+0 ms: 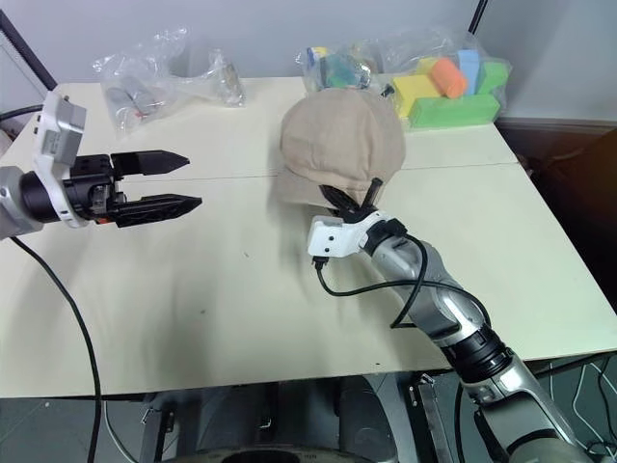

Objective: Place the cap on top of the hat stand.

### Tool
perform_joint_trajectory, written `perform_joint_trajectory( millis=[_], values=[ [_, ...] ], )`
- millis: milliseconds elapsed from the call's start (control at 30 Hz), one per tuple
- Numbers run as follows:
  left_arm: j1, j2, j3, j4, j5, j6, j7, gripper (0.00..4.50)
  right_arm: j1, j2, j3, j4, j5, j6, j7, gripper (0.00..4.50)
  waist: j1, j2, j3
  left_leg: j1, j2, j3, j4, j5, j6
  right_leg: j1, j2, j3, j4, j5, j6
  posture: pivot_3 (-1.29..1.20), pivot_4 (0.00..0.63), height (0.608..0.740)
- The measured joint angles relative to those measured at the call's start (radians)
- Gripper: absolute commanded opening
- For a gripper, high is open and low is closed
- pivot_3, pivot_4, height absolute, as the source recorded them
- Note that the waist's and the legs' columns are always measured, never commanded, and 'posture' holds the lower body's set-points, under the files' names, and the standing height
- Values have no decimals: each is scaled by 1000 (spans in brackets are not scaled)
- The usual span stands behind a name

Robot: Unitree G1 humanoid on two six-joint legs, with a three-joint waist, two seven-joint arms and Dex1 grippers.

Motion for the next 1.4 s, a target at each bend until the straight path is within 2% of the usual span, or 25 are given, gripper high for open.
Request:
perform_joint_trajectory(
  millis=[167, 300, 467, 600, 700, 767, 800, 900, 1033, 1133, 1233, 1267, 1367, 1400],
  values=[
    [-2, -1, -1, 30, 9, -4, -18, 4500, 0, -81, -86, 18, 145, -190, 69, 56, 2, 0, 0, 0, 0, 0, 0, 0, 0, 0, 0, 0, 0, 0, 0, 0, 150, 740],
    [-7, -2, -8, 81, 39, -18, -37, 4500, -35, -190, -132, 181, 250, -474, 120, 56, -1, 0, 0, 0, 0, 0, 0, 0, 0, 0, 0, 0, 0, 0, 0, 0, 150, 740],
    [-40, -8, -27, 99, 55, -29, -55, 4500, -166, -243, -124, 509, 226, -775, 118, 56, -5, 0, 0, 1, 0, 1, -1, 0, 0, 0, 0, 1, 0, 0, 1, 0, 150, 740],
    [-41, -11, -27, 98, 67, -31, -56, 4500, -221, -231, -115, 639, 199, -857, 112, 56, -4, 0, 0, 1, 0, 0, -1, 0, 0, 0, 0, 1, 0, 0, 1, 0, 150, 740],
    [-41, -18, -27, 94, 70, -31, -55, 4500, -232, -204, -114, 671, 208, -861, 126, 985, -4, 0, 0, 1, 0, 0, -1, 0, 0, 0, 0, 1, 0, 0, 1, 0, 150, 740],
    [-41, -20, -27, 86, 70, -31, -54, 4500, -221, -188, -109, 671, 220, -853, 151, 1917, -3, 0, 0, 1, 0, 0, -1, 0, 0, 0, 0, 1, 0, 1, 1, 0, 150, 740],
    [-41, -20, -27, 84, 70, -30, -54, 4500, -206, -187, -109, 663, 220, -848, 159, 2546, -2, 0, 0, 1, 0, 0, -1, 0, 0, 0, 0, 1, 0, 1, 1, 0, 150, 740],
    [-41, -21, -26, 84, 71, -31, -55, 4500, -146, -208, -116, 593, 227, -817, 184, 3940, 1, 0, 0, 0, 0, 0, -1, 0, 0, 0, 0, 1, 0, 1, 1, 0, 150, 740],
    [-39, -20, -26, 92, 85, -46, -60, 4500, -9, -317, -164, 457, 354, -741, 289, 3940, 7, 1, 0, 0, 0, 0, 0, 0, 0, 1, -1, 1, 0, 0, 1, 0, 150, 740],
    [-32, -14, -25, 102, 96, -51, -70, 4500, 120, -443, -251, 321, 545, -609, 418, 3940, 5, 0, 0, 1, 0, 0, 0, 0, 0, 1, -1, 1, 0, 0, 1, 0, 150, 740],
    [-30, -9, -23, 123, 112, -67, -83, 4500, 206, -555, -371, 186, 811, -376, 564, 3940, -1, 1, 1, 2, 1, 1, 0, 0, 0, 2, 0, 1, 0, 0, 0, 0, 150, 740],
    [-31, -7, -23, 131, 115, -75, -89, 4500, 217, -590, -428, 148, 941, -242, 621, 3940, -2, 1, 1, 2, 1, 1, 0, 0, 0, 2, 0, 1, 0, 0, 0, 0, 150, 740],
    [-33, 1, -22, 159, 124, -93, -107, 4500, 172, -691, -583, 155, 1257, 143, 769, 3940, 0, 1, 1, 2, 1, 0, 0, 0, 0, 2, 0, 0, 0, 0, 0, 0, 150, 740],
    [-35, 2, -22, 167, 126, -95, -110, 4500, 149, -709, -611, 172, 1318, 230, 807, 3940, 2, 1, 1, 2, 1, 0, 0, 0, 0, 2, 0, 0, 0, 0, 0, 0, 150, 740]
  ],
)
